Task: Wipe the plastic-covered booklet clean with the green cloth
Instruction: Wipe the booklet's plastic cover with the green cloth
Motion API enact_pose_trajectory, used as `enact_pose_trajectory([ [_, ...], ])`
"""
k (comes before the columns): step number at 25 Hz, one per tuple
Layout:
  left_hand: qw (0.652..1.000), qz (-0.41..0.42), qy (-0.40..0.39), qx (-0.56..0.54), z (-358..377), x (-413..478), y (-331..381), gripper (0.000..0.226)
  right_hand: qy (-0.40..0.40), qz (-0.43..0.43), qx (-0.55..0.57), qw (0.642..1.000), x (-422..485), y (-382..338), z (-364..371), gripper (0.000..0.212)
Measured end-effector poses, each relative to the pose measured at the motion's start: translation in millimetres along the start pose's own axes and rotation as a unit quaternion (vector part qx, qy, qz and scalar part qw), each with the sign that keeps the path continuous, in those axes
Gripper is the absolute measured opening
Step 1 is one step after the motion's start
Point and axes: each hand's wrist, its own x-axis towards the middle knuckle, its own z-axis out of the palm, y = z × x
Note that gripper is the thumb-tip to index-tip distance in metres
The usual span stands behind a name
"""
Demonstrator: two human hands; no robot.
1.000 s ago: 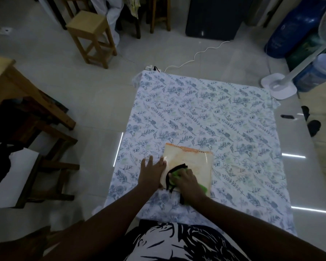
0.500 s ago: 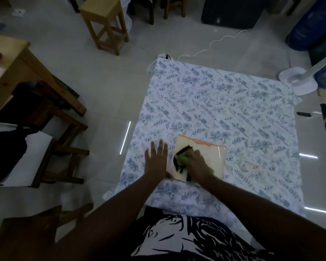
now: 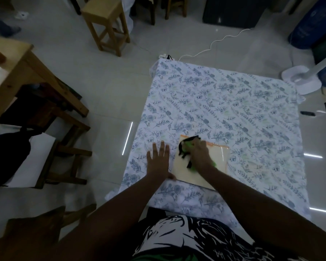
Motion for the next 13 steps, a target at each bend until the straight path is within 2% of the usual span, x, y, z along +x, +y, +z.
enact_pose_trajectory([
  [1, 1.0, 0.001, 0.005, 0.009, -1, 0, 1, 0.137, 0.029, 0.034, 0.012, 0.999, 12, -3, 1, 0.026],
  [3, 1.0, 0.009, -0.018, 0.016, -5, 0, 3, 0.135, 0.001, 0.062, 0.006, 0.998, -2, -12, 13, 0.043],
  [5, 1.0, 0.006, -0.013, 0.023, -4, 0, 5, 0.138, -0.022, -0.04, -0.036, 0.998, -54, -1, 20, 0.046],
  [7, 0.998, 0.048, -0.017, 0.04, -9, 4, 7, 0.135, -0.015, -0.117, -0.077, 0.99, -77, 43, 13, 0.042],
  [9, 0.99, 0.109, -0.025, 0.084, -12, 4, 14, 0.125, -0.021, -0.014, -0.084, 0.996, -60, 68, -10, 0.029],
  [11, 0.985, 0.125, -0.033, 0.119, -16, 4, 19, 0.121, 0.048, 0.113, -0.044, 0.991, -30, 71, -23, 0.024],
  [12, 0.984, 0.118, -0.031, 0.127, -18, 6, 19, 0.121, 0.06, 0.148, -0.047, 0.986, -18, 57, -23, 0.026],
  [13, 0.984, 0.113, -0.034, 0.131, -17, 5, 19, 0.12, 0.062, 0.15, -0.035, 0.986, -13, 40, -15, 0.031],
])
